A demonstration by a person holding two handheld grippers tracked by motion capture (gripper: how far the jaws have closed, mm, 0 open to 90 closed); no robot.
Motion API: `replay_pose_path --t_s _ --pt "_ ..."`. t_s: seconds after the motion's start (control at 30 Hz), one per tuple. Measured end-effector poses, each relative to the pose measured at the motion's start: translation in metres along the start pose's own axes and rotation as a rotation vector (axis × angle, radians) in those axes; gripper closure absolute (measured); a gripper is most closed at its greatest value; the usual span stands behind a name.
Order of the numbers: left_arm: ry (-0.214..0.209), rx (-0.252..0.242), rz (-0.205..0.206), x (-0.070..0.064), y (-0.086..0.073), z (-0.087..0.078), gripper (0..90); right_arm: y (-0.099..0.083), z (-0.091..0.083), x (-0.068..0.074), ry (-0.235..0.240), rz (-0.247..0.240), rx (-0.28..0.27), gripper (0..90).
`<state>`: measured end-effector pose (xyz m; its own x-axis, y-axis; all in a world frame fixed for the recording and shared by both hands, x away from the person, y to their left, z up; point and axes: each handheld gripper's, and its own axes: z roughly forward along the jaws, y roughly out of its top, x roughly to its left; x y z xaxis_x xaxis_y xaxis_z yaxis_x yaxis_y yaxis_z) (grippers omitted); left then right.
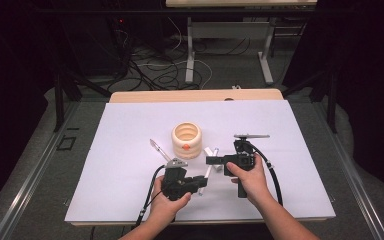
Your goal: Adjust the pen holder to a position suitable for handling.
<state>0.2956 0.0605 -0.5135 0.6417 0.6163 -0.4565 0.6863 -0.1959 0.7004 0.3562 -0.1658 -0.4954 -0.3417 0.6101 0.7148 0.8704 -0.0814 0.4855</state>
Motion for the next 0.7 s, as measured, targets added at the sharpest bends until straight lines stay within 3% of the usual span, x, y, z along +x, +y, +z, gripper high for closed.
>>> replay_pose_path --t_s 0.6,0.7 --pt "0.01 0.006 -0.011 0.002 -0.0006 0.0027 78.6 0.001 0.0015 -0.0012 0.001 0.003 0.003 76.8" --pt "0.02 0.009 -0.03 0.0054 -0.001 0.0018 76.6 0.002 0.0008 0.0004 -0.033 -0.018 -0.006 78.0"
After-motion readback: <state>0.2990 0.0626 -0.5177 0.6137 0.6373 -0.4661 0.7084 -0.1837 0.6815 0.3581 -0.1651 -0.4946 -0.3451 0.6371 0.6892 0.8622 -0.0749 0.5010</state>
